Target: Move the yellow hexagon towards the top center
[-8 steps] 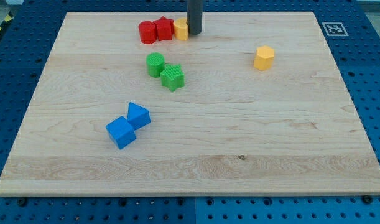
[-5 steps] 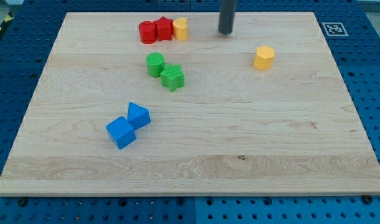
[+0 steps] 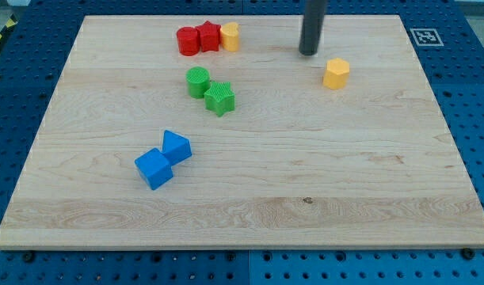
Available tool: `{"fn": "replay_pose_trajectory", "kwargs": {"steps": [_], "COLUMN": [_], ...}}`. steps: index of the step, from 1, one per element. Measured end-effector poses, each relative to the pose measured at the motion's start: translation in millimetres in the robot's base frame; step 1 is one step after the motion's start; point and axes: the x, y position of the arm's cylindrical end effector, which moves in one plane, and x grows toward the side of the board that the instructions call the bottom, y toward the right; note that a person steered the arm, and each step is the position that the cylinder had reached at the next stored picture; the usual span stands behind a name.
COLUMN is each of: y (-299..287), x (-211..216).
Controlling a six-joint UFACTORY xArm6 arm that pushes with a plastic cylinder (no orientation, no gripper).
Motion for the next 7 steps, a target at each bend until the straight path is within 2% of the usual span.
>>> {"fn": "replay_pose_trajectory", "kwargs": {"steps": [3, 4, 5, 6, 7], "y": [112, 107, 78, 41, 41], "x": [11, 63, 98, 108, 76]}}
